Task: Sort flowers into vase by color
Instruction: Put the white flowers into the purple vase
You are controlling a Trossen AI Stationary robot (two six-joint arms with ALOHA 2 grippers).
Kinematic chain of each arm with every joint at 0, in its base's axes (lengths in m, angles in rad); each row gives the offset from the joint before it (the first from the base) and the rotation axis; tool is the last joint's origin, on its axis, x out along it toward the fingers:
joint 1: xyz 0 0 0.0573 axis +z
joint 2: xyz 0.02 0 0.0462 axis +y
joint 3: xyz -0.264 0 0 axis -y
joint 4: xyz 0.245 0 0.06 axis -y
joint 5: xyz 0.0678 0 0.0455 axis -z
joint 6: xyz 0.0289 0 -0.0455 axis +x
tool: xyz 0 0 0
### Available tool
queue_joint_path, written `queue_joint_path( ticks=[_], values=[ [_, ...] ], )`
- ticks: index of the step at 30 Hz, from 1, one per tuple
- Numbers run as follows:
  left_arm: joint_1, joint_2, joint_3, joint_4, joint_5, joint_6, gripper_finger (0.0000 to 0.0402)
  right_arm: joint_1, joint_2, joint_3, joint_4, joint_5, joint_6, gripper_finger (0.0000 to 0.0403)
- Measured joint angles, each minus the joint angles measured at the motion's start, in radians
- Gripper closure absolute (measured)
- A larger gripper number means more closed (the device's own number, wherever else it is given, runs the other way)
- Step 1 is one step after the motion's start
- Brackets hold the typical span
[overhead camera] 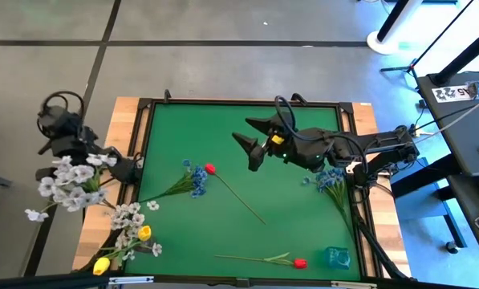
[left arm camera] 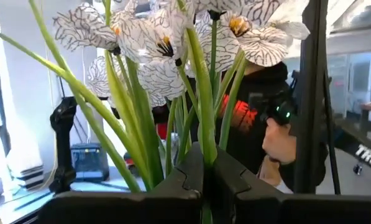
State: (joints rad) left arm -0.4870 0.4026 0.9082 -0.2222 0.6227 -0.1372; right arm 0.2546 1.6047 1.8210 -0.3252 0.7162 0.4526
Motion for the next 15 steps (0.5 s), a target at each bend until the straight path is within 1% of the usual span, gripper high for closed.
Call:
queue_joint_path(
  ticks=[6,11,15],
  values=[
    [-0.001,-0.017,-0.16,0.249,0.006,-0.109,0.0401,0.0,0.0,0.0,0.0,0.052,0.0,0.0086],
    [-0.021,-0.017,-0.271,0.499,0.019,-0.182,0.0401,0.0,0.0,0.0,0.0,0.061,0.0,0.0086],
    [-0.062,-0.017,-0.343,0.616,0.013,-0.203,0.0401,0.0,0.0,0.0,0.0,0.062,0.0,0.0086]
  ],
)
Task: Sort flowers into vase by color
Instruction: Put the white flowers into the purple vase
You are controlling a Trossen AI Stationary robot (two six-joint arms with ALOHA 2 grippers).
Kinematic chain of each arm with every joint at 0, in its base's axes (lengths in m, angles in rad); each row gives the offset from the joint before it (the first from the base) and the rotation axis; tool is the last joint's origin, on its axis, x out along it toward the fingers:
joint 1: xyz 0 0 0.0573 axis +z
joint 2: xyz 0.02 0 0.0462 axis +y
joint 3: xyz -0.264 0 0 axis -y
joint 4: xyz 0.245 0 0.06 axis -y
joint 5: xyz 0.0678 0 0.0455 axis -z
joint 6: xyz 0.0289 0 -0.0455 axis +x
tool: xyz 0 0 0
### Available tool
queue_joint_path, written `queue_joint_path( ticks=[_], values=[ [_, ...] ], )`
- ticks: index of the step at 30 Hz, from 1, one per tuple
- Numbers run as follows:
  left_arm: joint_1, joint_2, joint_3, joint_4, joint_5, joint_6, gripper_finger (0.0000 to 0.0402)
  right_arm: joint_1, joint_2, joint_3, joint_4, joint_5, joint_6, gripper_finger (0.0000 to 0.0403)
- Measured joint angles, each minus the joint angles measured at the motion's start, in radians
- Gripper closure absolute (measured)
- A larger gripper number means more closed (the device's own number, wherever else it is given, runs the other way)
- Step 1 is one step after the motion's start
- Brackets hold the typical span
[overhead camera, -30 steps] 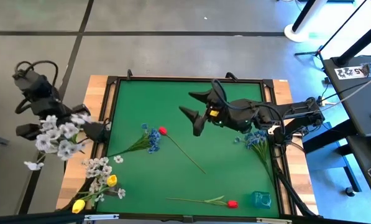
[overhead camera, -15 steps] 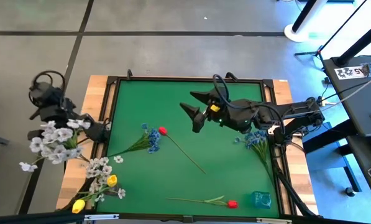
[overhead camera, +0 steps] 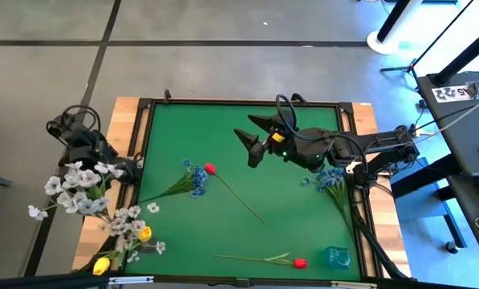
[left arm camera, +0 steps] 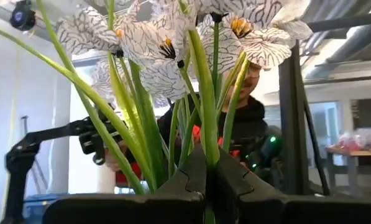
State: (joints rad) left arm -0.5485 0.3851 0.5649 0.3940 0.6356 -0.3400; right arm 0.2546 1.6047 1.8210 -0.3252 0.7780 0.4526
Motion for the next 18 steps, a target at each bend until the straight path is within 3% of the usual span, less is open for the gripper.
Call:
queue_joint_path(
  ticks=[8,18],
  values=[
    [-0.098,0.0,-0.069,0.028,-0.047,0.015,0.0401,0.0,0.0,0.0,0.0,0.021,0.0,0.0086],
    [-0.2,0.01,-0.147,0.063,-0.156,0.198,0.0401,-0.029,0.0,0.0,-0.012,0.016,0.091,0.0086]
  ],
)
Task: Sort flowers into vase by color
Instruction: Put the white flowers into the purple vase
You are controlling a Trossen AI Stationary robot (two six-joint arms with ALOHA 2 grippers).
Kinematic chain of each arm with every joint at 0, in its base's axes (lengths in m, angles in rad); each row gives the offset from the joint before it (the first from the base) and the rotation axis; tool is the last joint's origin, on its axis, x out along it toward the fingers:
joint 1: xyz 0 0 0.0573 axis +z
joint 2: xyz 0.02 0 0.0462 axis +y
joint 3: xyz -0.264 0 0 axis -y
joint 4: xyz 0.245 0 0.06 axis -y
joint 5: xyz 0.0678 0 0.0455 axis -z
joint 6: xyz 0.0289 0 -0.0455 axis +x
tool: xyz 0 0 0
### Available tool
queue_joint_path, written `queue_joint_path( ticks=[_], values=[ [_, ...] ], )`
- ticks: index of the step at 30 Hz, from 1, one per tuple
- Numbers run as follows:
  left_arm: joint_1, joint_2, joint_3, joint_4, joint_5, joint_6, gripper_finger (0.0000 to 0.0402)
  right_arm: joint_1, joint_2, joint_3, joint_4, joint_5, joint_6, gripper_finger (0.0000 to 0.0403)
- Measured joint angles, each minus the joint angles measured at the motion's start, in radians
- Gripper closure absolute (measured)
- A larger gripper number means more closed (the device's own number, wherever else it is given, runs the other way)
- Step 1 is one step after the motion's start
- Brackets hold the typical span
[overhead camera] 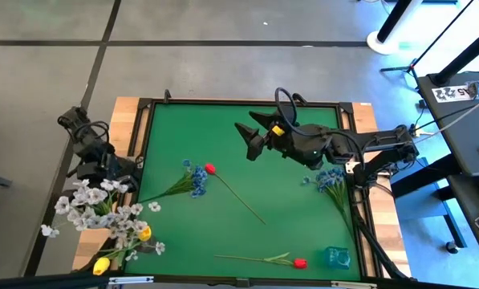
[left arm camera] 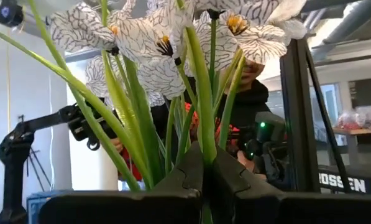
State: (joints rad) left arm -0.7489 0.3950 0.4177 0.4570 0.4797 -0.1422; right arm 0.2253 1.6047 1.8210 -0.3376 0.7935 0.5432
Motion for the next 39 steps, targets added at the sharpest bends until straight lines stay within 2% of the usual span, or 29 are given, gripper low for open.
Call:
queue_joint_path(
  ticks=[11,19,30,39],
  values=[
    [-0.068,0.004,-0.134,0.133,-0.102,0.041,0.0401,-0.045,0.0,0.0,-0.017,-0.055,0.08,0.0086],
    [-0.098,0.003,-0.172,0.142,-0.105,0.068,0.0401,-0.056,0.0,0.0,-0.04,-0.079,0.113,0.0086],
    [-0.116,-0.016,-0.176,0.123,-0.039,0.12,0.0401,-0.082,0.0,0.0,-0.125,-0.097,0.158,0.0086],
    [-0.116,-0.016,-0.176,0.129,0.042,0.242,0.0401,-0.131,0.001,0.0,-0.193,-0.236,0.263,0.0086]
  ],
)
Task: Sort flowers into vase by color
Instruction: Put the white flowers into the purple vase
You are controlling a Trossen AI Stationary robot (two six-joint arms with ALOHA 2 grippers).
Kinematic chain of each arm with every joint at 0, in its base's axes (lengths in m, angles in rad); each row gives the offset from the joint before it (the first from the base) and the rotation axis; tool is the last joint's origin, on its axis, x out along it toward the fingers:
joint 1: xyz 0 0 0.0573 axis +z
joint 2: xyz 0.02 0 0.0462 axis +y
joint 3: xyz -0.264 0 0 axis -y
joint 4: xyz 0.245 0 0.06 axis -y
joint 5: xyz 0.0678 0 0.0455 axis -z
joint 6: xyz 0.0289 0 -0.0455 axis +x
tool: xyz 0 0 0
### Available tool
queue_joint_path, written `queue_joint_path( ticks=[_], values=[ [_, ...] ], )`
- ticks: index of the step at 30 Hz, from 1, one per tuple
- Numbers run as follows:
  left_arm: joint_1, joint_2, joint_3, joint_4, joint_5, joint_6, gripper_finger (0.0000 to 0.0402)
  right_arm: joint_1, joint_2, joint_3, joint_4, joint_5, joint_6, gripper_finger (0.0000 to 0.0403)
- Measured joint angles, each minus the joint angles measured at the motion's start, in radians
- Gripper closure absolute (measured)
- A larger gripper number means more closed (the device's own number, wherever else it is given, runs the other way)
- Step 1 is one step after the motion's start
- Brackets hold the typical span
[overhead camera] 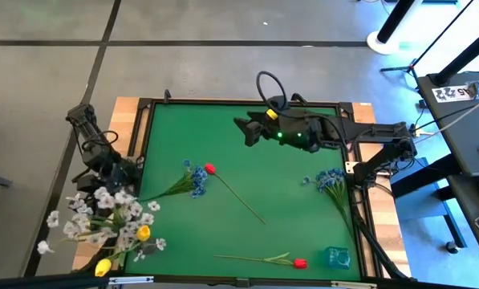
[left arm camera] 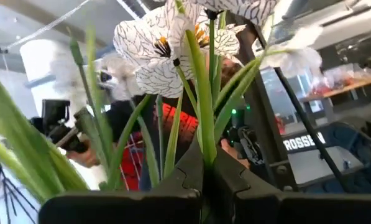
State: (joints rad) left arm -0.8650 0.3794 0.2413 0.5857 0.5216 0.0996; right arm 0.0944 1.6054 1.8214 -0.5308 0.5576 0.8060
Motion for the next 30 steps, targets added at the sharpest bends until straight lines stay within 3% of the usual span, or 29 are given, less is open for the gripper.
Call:
queue_joint_path(
  ticks=[5,14,23,30],
  values=[
    [0.0,0.0,0.0,0.015,0.048,0.061,0.0401,0.003,0.0,0.0,-0.003,0.0,0.001,0.0086],
    [0.0,0.028,0.0,-0.021,0.048,0.045,0.0401,0.003,0.0,0.0,-0.004,0.009,0.0,0.0086],
    [0.0,0.092,0.0,-0.11,0.037,-0.086,0.0401,-0.005,0.002,0.0,-0.064,0.011,0.001,0.0086],
    [0.002,0.09,0.0,-0.11,-0.011,-0.38,0.0375,-0.006,0.012,0.0,-0.069,0.008,-0.007,0.0086]
  ],
)
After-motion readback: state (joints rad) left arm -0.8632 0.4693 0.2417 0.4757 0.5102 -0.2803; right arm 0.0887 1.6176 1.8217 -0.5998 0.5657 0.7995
